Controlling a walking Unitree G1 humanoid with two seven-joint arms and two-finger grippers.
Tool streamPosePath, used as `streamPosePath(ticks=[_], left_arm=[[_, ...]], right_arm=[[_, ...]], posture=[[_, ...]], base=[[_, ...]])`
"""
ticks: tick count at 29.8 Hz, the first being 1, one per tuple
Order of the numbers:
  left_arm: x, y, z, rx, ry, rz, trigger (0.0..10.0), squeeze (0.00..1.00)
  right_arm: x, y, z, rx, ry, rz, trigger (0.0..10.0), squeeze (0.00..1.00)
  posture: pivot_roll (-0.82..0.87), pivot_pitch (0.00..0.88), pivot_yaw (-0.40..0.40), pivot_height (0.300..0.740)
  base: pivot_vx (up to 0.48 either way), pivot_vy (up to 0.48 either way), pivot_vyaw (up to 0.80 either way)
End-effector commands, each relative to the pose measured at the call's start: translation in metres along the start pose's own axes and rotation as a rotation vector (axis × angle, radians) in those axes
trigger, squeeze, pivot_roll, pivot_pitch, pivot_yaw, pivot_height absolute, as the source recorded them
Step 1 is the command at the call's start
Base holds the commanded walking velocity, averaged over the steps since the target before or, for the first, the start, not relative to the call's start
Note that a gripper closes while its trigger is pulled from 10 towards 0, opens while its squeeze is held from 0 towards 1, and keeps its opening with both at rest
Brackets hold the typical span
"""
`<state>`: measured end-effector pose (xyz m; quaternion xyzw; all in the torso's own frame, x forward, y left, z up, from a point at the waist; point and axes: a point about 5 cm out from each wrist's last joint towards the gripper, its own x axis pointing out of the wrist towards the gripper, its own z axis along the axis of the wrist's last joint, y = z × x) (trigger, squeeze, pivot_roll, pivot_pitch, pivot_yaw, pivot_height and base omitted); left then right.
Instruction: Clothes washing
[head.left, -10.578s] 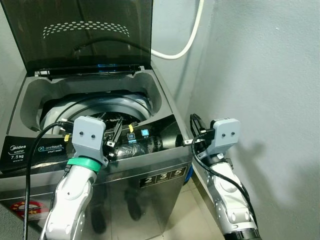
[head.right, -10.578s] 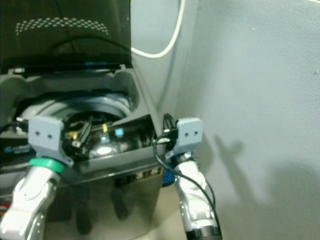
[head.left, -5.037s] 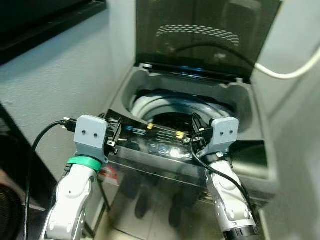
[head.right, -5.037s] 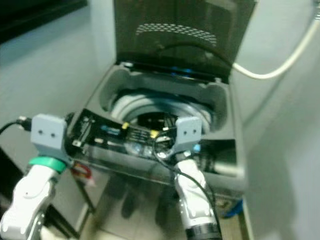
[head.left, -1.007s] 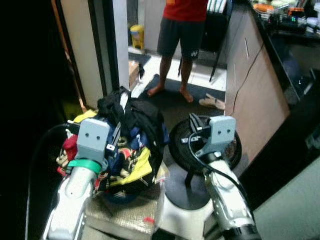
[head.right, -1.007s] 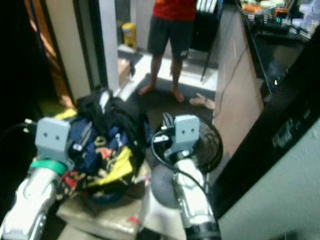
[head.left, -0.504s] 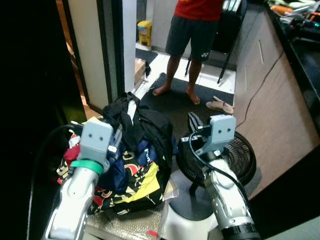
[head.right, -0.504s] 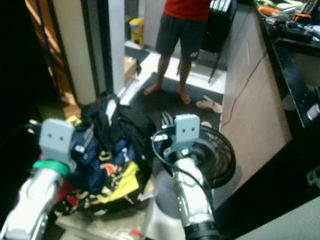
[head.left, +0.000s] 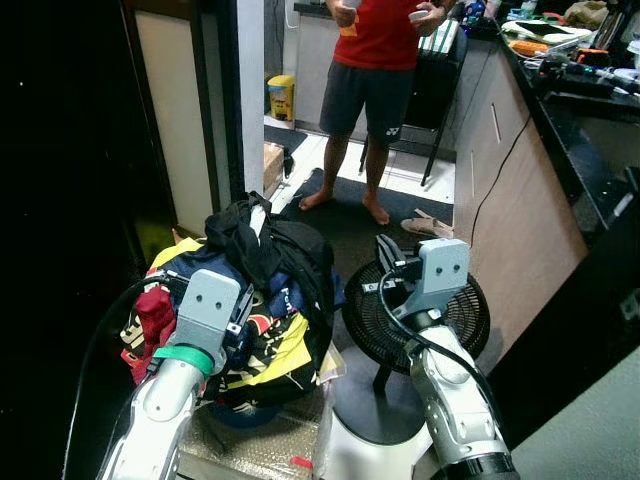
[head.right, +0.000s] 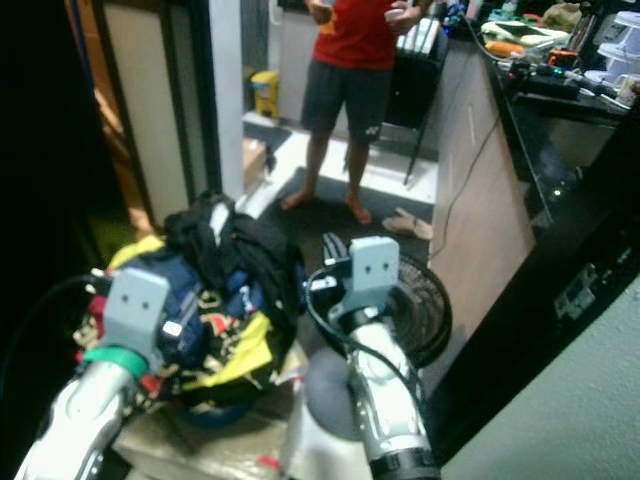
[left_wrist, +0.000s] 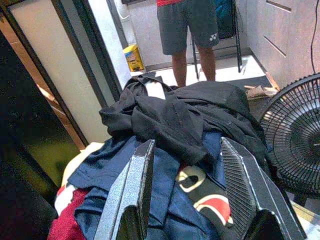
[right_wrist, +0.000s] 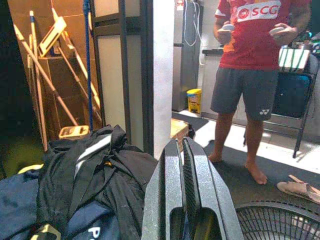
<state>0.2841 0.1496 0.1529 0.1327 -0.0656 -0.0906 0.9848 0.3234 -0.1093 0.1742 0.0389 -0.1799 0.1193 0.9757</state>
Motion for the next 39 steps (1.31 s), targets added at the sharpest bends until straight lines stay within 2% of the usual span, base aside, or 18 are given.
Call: streamPosePath(ticks=[1, 39], left_arm=[[-0.0018, -0.0045, -0.0045, -0.001, 0.008, -0.01, 10.0, 0.0], [0.0012, -0.0068, -0.0105, 0.024, 0.02, 0.0, 10.0, 0.0]], right_arm=[[-0.0026, -0.0016, -0.0047, 0.008, 0.023, -0.008, 10.0, 0.0], [-0.0053, -0.001, -0.01, -0.003, 0.043, -0.011, 10.0, 0.0]], posture=[[0.08, 0.029, -0.023, 0.74], [0.08, 0.035, -0.023, 0.74]], base=[[0.0, 0.0, 0.0], [0.0, 0.0, 0.0]])
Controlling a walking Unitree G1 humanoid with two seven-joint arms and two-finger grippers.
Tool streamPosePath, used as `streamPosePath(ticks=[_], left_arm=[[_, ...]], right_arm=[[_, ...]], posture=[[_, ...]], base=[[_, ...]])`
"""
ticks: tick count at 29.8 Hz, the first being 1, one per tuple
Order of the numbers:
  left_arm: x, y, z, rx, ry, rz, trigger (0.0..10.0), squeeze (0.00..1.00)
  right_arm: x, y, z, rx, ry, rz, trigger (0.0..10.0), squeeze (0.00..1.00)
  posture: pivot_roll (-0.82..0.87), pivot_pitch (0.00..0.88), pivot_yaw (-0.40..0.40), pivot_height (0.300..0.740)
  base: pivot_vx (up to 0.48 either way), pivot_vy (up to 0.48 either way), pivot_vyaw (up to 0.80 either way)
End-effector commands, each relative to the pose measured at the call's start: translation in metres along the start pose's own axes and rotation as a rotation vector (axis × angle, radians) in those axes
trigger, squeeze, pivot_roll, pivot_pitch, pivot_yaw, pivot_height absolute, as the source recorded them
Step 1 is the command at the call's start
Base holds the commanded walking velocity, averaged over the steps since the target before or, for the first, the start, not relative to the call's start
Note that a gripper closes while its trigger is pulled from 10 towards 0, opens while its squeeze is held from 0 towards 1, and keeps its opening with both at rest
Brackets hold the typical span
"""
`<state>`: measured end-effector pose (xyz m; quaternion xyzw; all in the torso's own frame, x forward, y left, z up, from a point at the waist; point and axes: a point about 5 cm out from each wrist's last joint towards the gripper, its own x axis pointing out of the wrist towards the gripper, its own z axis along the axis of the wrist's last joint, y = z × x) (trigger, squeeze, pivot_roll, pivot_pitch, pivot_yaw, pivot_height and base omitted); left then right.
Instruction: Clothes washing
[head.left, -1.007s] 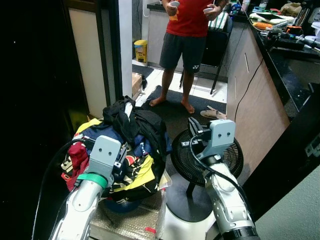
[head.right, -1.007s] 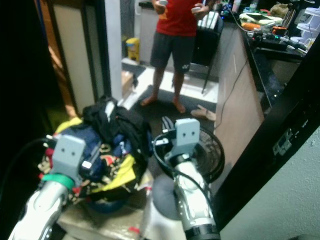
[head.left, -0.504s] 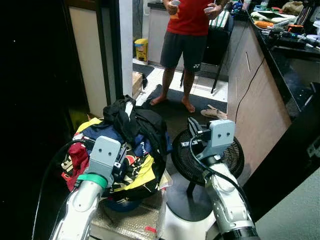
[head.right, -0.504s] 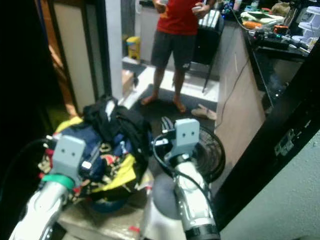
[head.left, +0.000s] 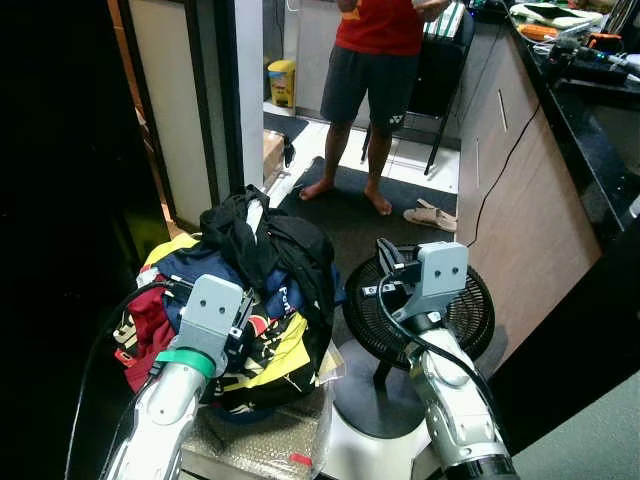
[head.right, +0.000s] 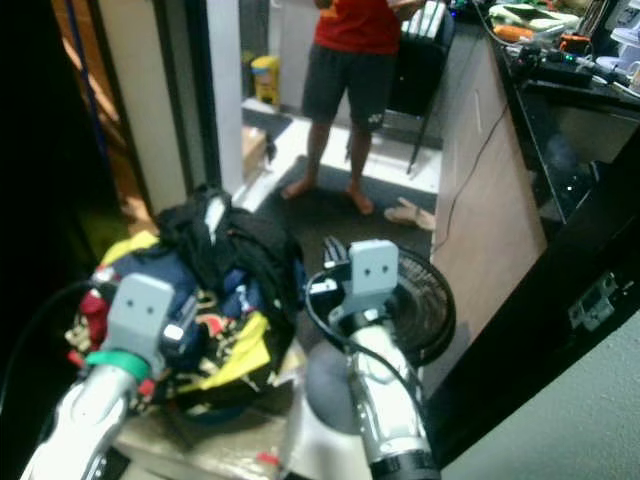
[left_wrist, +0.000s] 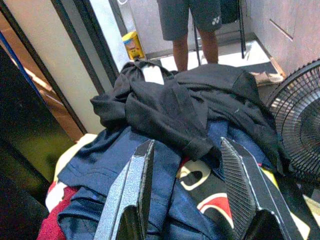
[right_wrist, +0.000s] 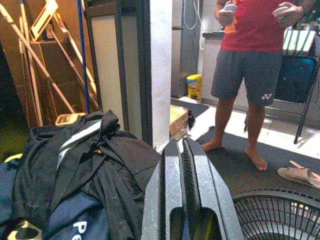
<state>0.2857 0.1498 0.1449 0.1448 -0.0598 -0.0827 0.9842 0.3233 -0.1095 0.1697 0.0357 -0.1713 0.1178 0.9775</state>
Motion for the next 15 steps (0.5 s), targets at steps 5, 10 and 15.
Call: streamPosePath(ticks=[5, 10, 15], left_arm=[[0.004, -0.007, -0.005, 0.007, 0.012, -0.012, 10.0, 0.0], [0.006, -0.008, -0.006, 0.008, 0.016, -0.012, 10.0, 0.0], [0.017, -0.014, -0.011, 0.02, 0.043, -0.031, 10.0, 0.0]], right_arm=[[-0.003, 0.0, -0.007, 0.002, 0.031, -0.004, 10.0, 0.0], [-0.003, 0.001, -0.008, 0.002, 0.033, -0.002, 10.0, 0.0], [-0.004, 0.003, -0.011, 0.003, 0.049, 0.008, 10.0, 0.0]], posture=[[0.08, 0.039, -0.028, 0.74], [0.08, 0.039, -0.028, 0.74], [0.08, 0.054, -0.043, 0.74]], base=[[0.0, 0.0, 0.0], [0.0, 0.0, 0.0], [0.0, 0.0, 0.0]])
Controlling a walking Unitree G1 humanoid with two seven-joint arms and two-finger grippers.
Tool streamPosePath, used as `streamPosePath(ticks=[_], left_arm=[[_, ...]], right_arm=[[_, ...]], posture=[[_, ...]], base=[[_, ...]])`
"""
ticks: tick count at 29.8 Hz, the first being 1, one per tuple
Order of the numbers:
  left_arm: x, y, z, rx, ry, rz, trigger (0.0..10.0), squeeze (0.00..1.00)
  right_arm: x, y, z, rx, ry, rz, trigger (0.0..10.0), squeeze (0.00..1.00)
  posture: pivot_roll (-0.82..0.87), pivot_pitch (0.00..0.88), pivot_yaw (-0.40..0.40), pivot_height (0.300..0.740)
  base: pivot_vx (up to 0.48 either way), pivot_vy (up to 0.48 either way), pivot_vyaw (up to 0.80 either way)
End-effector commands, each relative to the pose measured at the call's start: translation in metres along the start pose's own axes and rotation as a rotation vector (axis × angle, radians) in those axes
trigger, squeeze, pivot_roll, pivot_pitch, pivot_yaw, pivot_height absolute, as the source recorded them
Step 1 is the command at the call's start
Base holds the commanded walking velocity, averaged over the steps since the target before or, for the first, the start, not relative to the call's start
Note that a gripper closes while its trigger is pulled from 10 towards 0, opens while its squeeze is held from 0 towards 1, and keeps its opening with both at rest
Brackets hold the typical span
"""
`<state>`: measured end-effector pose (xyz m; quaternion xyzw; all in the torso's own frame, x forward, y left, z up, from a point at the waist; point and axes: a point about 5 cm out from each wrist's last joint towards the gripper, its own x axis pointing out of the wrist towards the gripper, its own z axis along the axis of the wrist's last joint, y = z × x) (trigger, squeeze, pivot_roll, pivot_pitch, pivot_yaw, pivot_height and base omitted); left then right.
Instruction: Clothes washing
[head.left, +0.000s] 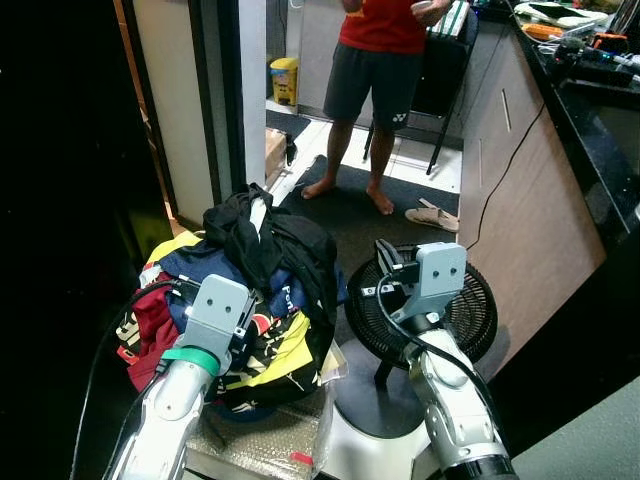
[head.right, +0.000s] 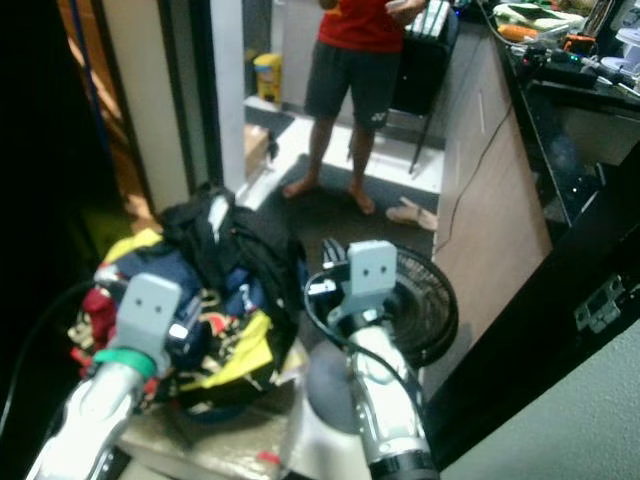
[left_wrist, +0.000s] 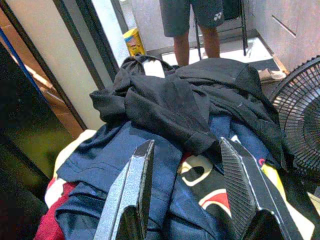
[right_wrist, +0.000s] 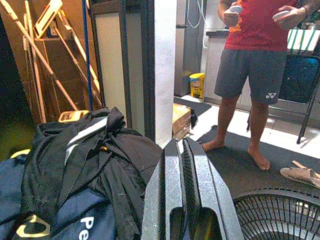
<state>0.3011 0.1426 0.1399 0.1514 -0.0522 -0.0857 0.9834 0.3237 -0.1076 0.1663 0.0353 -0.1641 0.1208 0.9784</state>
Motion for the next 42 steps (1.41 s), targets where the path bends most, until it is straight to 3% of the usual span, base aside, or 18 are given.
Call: streamPosePath(ticks=[1, 3, 5, 7, 9, 10, 13, 17, 20, 25, 32, 33, 36, 37, 38, 39, 41, 42], left_arm=[[0.001, -0.008, -0.006, 0.008, 0.028, -0.022, 10.0, 0.0], [0.019, -0.014, -0.016, 0.036, 0.109, -0.047, 10.0, 0.0], [0.019, -0.014, -0.016, 0.036, 0.109, -0.047, 10.0, 0.0], [0.039, -0.01, -0.022, 0.036, 0.192, -0.022, 10.0, 0.0], [0.039, -0.01, -0.022, 0.036, 0.192, -0.022, 10.0, 0.0], [0.049, -0.003, -0.019, 0.026, 0.21, 0.004, 10.0, 0.0], [0.059, 0.006, -0.01, 0.02, 0.195, 0.03, 10.0, 0.0], [0.059, 0.006, -0.01, 0.02, 0.195, 0.03, 10.0, 0.0], [0.077, 0.03, 0.015, 0.018, 0.138, 0.085, 10.0, 0.0], [0.085, 0.044, 0.027, 0.02, 0.131, 0.081, 10.0, 0.0], [0.081, 0.038, 0.03, -0.016, 0.126, -0.004, 10.0, 0.0], [0.08, 0.035, 0.032, -0.037, 0.114, -0.028, 9.3, 0.0], [0.079, 0.028, 0.035, -0.051, 0.102, -0.059, 8.6, 0.0], [0.078, 0.023, 0.035, -0.045, 0.1, -0.079, 6.9, 0.0], [0.078, 0.023, 0.035, -0.045, 0.1, -0.079, 6.9, 0.0], [0.078, 0.019, 0.035, -0.038, 0.095, -0.093, 4.7, 0.0], [0.078, 0.017, 0.035, -0.033, 0.092, -0.101, 4.7, 0.0], [0.079, 0.016, 0.035, -0.036, 0.089, -0.099, 1.6, 0.0]], right_arm=[[-0.003, 0.002, -0.008, 0.001, 0.034, 0.003, 10.0, 0.0], [-0.001, 0.004, -0.015, -0.006, 0.06, 0.015, 10.0, 0.0], [-0.001, 0.004, -0.015, -0.006, 0.06, 0.015, 10.0, 0.0], [0.003, 0.005, -0.02, -0.016, 0.082, 0.018, 10.0, 0.0], [0.003, 0.005, -0.02, -0.016, 0.082, 0.018, 10.0, 0.0], [0.005, 0.005, -0.021, -0.023, 0.088, 0.018, 10.0, 0.0], [0.007, 0.004, -0.021, -0.033, 0.09, 0.018, 10.0, 0.0], [0.007, 0.004, -0.021, -0.033, 0.09, 0.018, 10.0, 0.0], [0.011, 0.002, -0.019, -0.051, 0.088, 0.019, 10.0, 0.0], [0.011, 0.001, -0.018, -0.058, 0.09, 0.022, 10.0, 0.0], [0.008, -0.001, -0.02, -0.062, 0.101, 0.021, 10.0, 0.0], [0.007, -0.002, -0.021, -0.064, 0.104, 0.022, 10.0, 0.0], [0.007, -0.002, -0.022, -0.066, 0.106, 0.023, 10.0, 0.0], [0.008, -0.002, -0.023, -0.067, 0.106, 0.023, 10.0, 0.0], [0.008, -0.002, -0.023, -0.067, 0.106, 0.023, 10.0, 0.0], [0.008, -0.002, -0.023, -0.068, 0.105, 0.023, 10.0, 0.0], [0.009, -0.002, -0.023, -0.069, 0.105, 0.023, 10.0, 0.0], [0.009, -0.002, -0.023, -0.068, 0.105, 0.021, 10.0, 0.0]], posture=[[0.08, 0.054, -0.043, 0.74], [0.08, 0.065, -0.05, 0.74], [0.08, 0.065, -0.05, 0.74], [0.08, 0.085, -0.056, 0.74], [0.08, 0.085, -0.056, 0.74], [0.07, 0.098, -0.059, 0.74], [0.07, 0.112, -0.061, 0.74], [0.07, 0.112, -0.061, 0.74], [0.07, 0.166, -0.072, 0.74], [0.06, 0.183, -0.077, 0.74], [0.07, 0.208, -0.085, 0.74], [0.07, 0.208, -0.085, 0.74], [0.07, 0.212, -0.087, 0.74], [0.07, 0.212, -0.087, 0.74], [0.07, 0.212, -0.087, 0.74], [0.07, 0.217, -0.086, 0.74], [0.07, 0.217, -0.086, 0.74], [0.07, 0.217, -0.085, 0.74]], base=[[0.0, 0.0, 0.0], [0.0, 0.0, 0.0], [0.0, 0.0, 0.0], [0.0, 0.0, 0.0], [0.0, 0.0, 0.0], [0.0, 0.0, 0.0], [0.0, 0.0, 0.0], [0.0, 0.0, 0.0], [0.0, 0.0, 0.0], [0.0, 0.0, 0.0], [0.0, 0.0, 0.0], [0.0, 0.0, 0.0], [0.0, 0.0, 0.0], [0.0, 0.0, 0.0], [0.0, 0.0, 0.0], [0.0, 0.0, 0.0], [0.0, 0.0, 0.0], [0.0, 0.0, 0.0]])
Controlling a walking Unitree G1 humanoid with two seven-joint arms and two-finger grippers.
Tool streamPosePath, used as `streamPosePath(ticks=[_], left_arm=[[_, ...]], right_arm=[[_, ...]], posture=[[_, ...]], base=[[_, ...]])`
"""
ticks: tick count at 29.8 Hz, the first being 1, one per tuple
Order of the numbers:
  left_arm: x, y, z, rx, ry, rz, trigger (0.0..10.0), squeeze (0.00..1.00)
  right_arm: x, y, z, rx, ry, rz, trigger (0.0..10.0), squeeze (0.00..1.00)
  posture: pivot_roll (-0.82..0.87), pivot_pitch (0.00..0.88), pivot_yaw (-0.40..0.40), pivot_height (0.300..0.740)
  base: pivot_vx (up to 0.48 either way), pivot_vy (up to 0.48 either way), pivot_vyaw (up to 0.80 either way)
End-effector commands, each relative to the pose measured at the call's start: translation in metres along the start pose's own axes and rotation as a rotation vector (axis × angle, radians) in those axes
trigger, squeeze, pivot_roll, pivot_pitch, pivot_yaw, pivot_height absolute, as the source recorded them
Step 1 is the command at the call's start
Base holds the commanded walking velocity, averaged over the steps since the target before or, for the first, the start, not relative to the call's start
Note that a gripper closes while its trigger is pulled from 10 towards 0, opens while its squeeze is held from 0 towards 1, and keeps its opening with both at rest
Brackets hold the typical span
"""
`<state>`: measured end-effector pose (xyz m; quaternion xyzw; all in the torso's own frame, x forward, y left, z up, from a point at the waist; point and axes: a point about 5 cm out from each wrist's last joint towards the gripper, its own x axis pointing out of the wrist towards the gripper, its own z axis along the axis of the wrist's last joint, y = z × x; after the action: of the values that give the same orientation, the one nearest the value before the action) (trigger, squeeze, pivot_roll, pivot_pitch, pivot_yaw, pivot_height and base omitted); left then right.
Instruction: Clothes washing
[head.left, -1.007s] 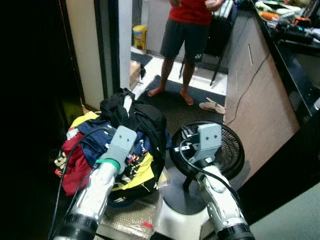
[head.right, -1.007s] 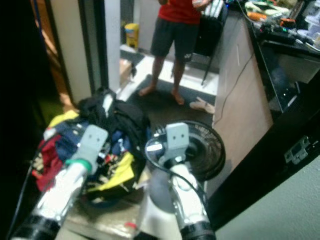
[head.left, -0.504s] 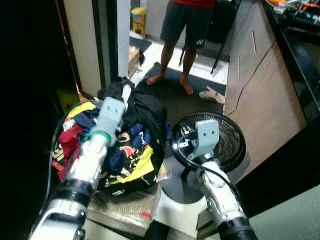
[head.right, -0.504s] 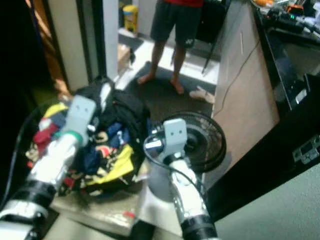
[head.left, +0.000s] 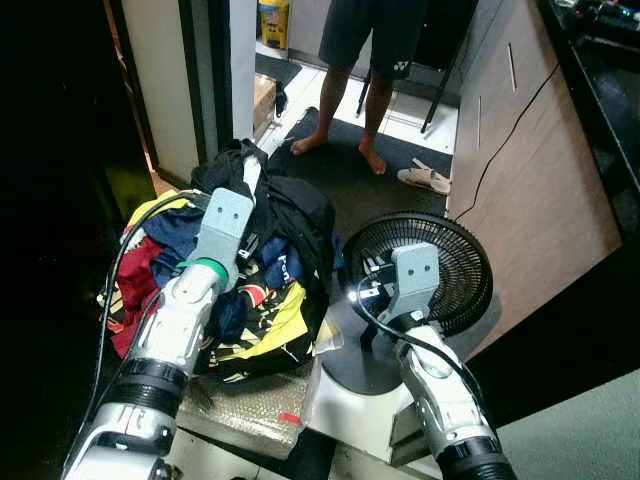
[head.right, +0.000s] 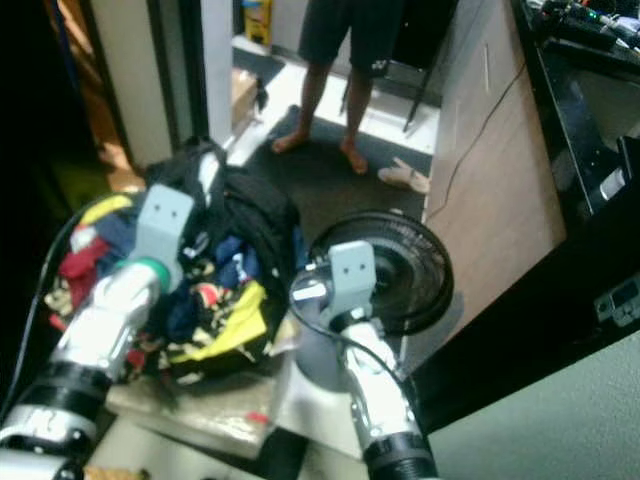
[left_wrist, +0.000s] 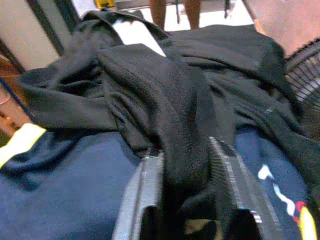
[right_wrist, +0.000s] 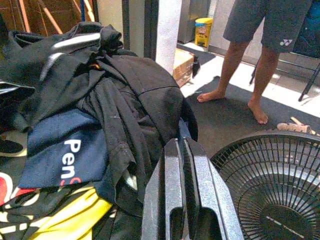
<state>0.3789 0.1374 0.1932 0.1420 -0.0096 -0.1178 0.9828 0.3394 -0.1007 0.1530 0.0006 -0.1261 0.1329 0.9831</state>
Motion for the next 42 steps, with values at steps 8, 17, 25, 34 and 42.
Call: streamPosePath(ticks=[8, 17, 25, 34, 42], left_arm=[[-0.001, -0.009, -0.003, -0.033, 0.006, -0.017, 0.0, 0.0], [-0.009, -0.011, 0.02, -0.115, -0.137, -0.002, 10.0, 0.0], [-0.057, -0.044, 0.054, -0.198, -0.31, -0.204, 10.0, 0.0], [-0.089, -0.07, 0.048, -0.218, -0.296, -0.396, 10.0, 0.0], [-0.089, -0.069, 0.048, -0.233, -0.265, -0.357, 10.0, 0.0]], right_arm=[[-0.003, -0.004, -0.007, -0.011, 0.025, -0.014, 10.0, 0.0], [-0.002, -0.006, -0.001, -0.005, -0.001, -0.026, 10.0, 0.0], [-0.004, 0.0, 0.052, 0.155, -0.143, 0.207, 10.0, 0.0], [-0.026, 0.01, 0.064, 0.207, -0.094, 0.531, 10.0, 0.0], [-0.056, -0.013, 0.037, 0.218, 0.129, 0.685, 10.0, 0.0]], posture=[[0.07, 0.213, -0.079, 0.74], [0.07, 0.188, -0.069, 0.74], [0.07, 0.137, -0.049, 0.74], [0.07, 0.111, -0.041, 0.74], [0.07, 0.1, -0.055, 0.74]], base=[[0.0, 0.0, 0.0], [0.0, 0.0, 0.0], [0.0, 0.0, 0.0], [0.0, 0.0, 0.0], [0.0, 0.0, 0.0]])
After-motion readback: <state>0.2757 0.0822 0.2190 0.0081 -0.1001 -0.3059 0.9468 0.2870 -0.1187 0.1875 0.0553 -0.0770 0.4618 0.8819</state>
